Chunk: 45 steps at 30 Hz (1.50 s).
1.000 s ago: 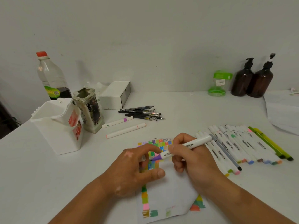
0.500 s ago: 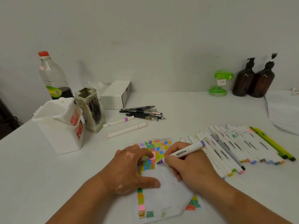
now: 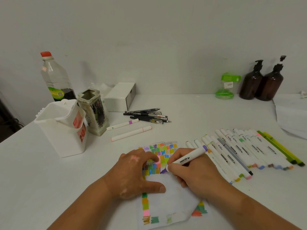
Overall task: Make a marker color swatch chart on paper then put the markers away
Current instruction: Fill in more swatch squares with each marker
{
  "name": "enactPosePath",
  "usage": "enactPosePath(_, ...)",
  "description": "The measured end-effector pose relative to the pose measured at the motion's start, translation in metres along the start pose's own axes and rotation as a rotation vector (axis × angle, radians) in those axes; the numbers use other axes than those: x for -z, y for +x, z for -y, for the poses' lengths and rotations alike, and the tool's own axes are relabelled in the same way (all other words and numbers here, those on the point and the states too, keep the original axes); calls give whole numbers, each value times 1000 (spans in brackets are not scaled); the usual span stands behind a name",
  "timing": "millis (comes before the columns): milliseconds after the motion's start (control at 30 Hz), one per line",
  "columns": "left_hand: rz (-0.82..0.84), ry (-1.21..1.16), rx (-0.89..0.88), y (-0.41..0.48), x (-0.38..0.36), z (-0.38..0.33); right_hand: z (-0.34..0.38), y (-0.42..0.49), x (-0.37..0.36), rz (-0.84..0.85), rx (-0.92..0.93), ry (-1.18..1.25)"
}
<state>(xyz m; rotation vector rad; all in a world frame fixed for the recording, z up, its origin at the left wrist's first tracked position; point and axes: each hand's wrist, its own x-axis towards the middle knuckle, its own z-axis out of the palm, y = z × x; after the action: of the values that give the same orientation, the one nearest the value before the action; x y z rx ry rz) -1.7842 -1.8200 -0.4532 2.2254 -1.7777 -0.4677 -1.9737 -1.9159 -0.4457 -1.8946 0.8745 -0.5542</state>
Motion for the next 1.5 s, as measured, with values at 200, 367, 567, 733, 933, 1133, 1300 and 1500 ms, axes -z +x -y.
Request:
enactPosePath(200, -4, 12, -10, -1, 1, 0, 0, 0, 0, -5, -8, -3)
enactPosePath(367, -1, 6, -4, -1, 1, -1, 0, 0, 0, -18, -10, 0)
enactPosePath(567, 5, 2, 6, -1, 2, -3, 1, 0, 0, -23, -19, -4)
enactPosePath(733, 11, 11, 15, 0, 1, -3, 1, 1, 0, -51, -15, 7)
enactPosePath(933, -18, 0, 3, -1, 0, -1, 3, 0, 1, -112, 0, 91)
enactPosePath(1133, -287, -508, -30, -4, 9, 0, 9, 0, 15, -232, 89, 366)
enactPosePath(1300, -318, -633, -2, -4, 12, 0, 7, 2, 24, -231, 116, 414)
enactPosePath(1500, -176, -939, -93, -5, 10, -8, 10, 3, 27, -157, 103, 586)
